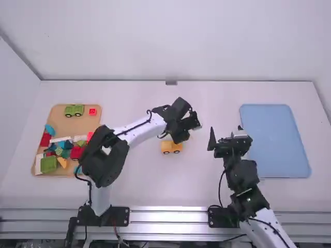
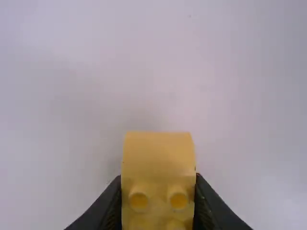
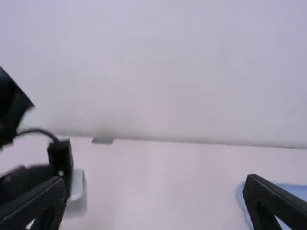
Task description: Assemble lego blocks to make yellow taxi
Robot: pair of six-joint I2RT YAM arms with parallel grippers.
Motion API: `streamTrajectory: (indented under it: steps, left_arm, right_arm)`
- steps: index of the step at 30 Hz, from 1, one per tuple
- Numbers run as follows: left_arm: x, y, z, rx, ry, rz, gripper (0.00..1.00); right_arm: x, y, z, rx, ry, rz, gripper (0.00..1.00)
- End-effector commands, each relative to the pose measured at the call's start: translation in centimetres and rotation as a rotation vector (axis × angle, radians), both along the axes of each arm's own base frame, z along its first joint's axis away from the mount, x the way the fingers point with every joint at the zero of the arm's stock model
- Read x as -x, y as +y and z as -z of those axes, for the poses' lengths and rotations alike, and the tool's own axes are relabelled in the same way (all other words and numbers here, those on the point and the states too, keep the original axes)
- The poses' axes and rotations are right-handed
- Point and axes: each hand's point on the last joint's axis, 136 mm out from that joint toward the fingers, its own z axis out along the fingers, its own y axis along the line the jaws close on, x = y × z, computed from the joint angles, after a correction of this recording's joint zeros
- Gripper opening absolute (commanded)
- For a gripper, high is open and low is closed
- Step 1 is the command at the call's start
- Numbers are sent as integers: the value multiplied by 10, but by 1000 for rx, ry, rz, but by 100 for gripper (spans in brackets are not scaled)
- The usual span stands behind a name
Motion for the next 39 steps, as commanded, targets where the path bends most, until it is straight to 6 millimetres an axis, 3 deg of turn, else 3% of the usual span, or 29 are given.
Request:
streamTrajectory:
  steps: [1,5,11,26,27,28,30,31,32,36,39]
  left_arm:
    - [9,-6,21,-56,-10,58,2]
    - [23,-19,30,-75,-23,177,2]
    - [21,-30,48,-65,-29,194,2]
    - [18,-27,76,-97,-18,210,4]
    - [19,-27,76,-98,-17,210,12]
    - [19,-28,76,-99,-20,211,29]
    - [14,-26,76,-110,-37,195,65]
    - [11,-24,76,-120,-47,187,92]
    - [10,-23,76,-124,-52,184,99]
    - [2,-18,74,-161,-91,163,99]
    - [3,-18,59,-145,-98,162,99]
  right_arm:
    - [6,-14,3,-26,-27,63,99]
    - [9,-21,9,-22,-19,82,99]
    - [7,-25,14,-18,1,98,99]
    - [1,-20,18,-4,14,91,98]
    - [1,-20,18,-4,15,92,98]
    - [0,-20,18,-3,15,92,99]
    - [0,-20,19,1,18,91,99]
    - [0,-20,19,1,19,93,99]
    - [0,-20,19,1,18,93,98]
    - [-2,-21,19,1,15,101,99]
    - [-2,-20,18,28,17,99,98]
